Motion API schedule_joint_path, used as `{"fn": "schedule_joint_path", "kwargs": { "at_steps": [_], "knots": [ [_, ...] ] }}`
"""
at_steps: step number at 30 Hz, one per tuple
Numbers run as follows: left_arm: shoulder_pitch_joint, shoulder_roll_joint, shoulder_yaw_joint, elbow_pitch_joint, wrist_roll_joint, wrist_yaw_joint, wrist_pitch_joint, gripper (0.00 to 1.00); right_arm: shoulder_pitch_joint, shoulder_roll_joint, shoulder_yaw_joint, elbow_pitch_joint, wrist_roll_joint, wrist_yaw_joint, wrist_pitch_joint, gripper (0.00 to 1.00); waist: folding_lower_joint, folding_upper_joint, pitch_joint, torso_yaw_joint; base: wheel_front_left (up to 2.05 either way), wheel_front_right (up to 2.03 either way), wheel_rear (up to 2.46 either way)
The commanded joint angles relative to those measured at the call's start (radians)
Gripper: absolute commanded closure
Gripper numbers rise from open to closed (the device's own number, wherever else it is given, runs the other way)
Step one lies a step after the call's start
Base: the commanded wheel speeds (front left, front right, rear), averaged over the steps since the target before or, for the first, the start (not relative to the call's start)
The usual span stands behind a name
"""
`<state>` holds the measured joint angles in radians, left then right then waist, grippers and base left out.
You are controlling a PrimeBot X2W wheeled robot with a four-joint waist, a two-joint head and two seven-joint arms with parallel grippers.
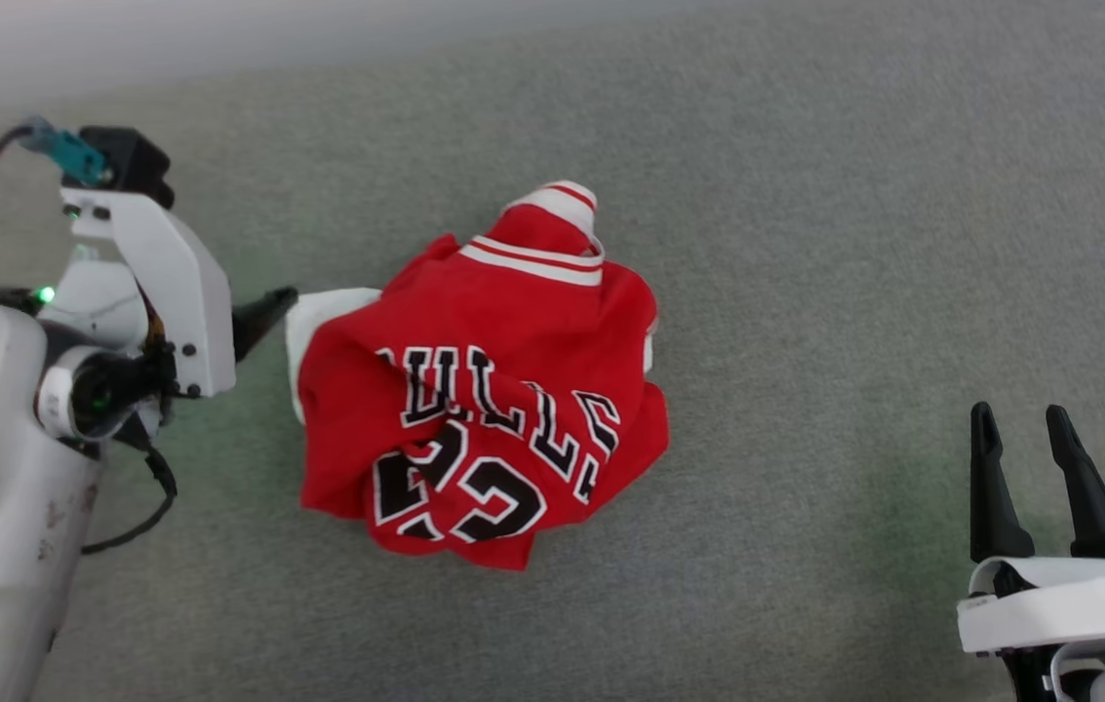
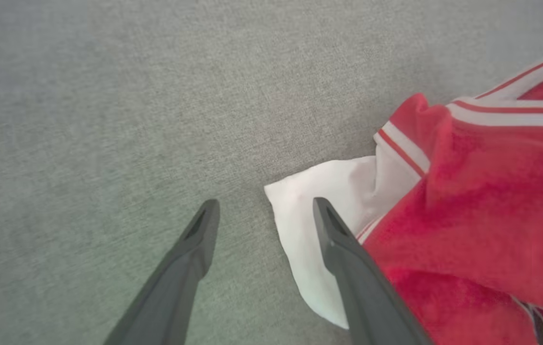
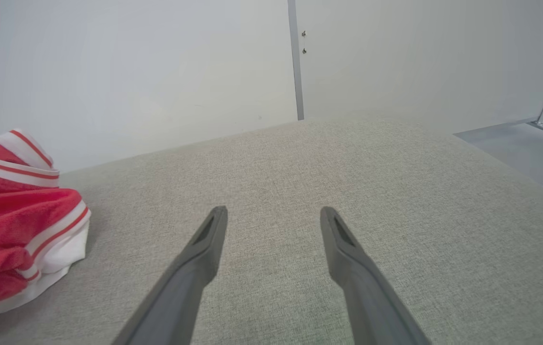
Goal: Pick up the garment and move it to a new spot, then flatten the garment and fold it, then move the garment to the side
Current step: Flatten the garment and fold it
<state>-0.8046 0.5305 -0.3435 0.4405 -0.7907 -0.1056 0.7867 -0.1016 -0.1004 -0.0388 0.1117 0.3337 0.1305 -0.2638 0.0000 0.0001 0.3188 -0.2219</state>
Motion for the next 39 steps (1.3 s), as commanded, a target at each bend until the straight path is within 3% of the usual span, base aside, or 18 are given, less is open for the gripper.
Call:
{"fn": "schedule_joint_path", "kwargs": {
  "at_steps": [1, 14, 15, 16, 17, 18, 26, 39],
  "knots": [
    [-0.009, -0.001, -0.002, 0.009, 0.005, 0.000, 0.002, 0.00, -0.020, 0.004, 0.002, -0.004, 0.001, 0.000, -0.001, 0.00, 0.0000, -0.0001, 0.043, -0.040, 0.00, 0.00, 0.00],
    [0.009, -0.036, -0.063, 0.150, 0.007, 0.016, 0.074, 0.00, -0.038, 0.013, -0.003, -0.006, -0.002, 0.000, -0.001, 0.00, 0.0000, -0.0001, 0.064, -0.040, 0.00, 0.00, 0.00],
    [0.013, -0.042, -0.065, 0.160, 0.000, 0.023, 0.087, 0.11, -0.037, 0.013, -0.003, -0.005, -0.003, 0.000, -0.001, 0.00, 0.0000, -0.0001, 0.063, -0.039, 0.00, 0.00, 0.00],
    [0.015, -0.048, -0.072, 0.164, -0.002, 0.018, 0.100, 0.48, -0.039, 0.014, -0.003, -0.004, -0.004, 0.000, -0.001, 0.00, 0.0000, -0.0001, 0.061, -0.037, 0.00, 0.00, 0.00],
    [0.015, -0.057, -0.074, 0.166, -0.008, 0.017, 0.104, 0.69, -0.042, 0.014, -0.003, -0.004, -0.005, 0.000, -0.001, 0.00, 0.0000, -0.0001, 0.060, -0.035, 0.00, 0.00, 0.00],
    [0.012, -0.067, -0.071, 0.170, -0.015, 0.024, 0.103, 1.00, -0.044, 0.014, -0.004, -0.004, -0.007, 0.000, -0.001, 0.00, 0.0000, -0.0001, 0.058, -0.033, 0.00, 0.00, 0.00],
    [-0.031, -0.076, -0.055, 0.177, -0.014, 0.046, 0.074, 1.00, -0.032, 0.012, -0.016, -0.003, -0.016, 0.000, -0.001, 0.00, 0.0000, -0.0001, 0.016, -0.004, 0.00, 0.00, 0.00],
    [-0.005, 0.005, -0.022, 0.122, 0.007, 0.062, -0.003, 1.00, 0.031, -0.003, -0.045, 0.000, -0.023, 0.000, -0.001, 0.00, 0.0000, -0.0001, -0.117, 0.114, 0.00, 0.00, 0.00]
  ]
}}
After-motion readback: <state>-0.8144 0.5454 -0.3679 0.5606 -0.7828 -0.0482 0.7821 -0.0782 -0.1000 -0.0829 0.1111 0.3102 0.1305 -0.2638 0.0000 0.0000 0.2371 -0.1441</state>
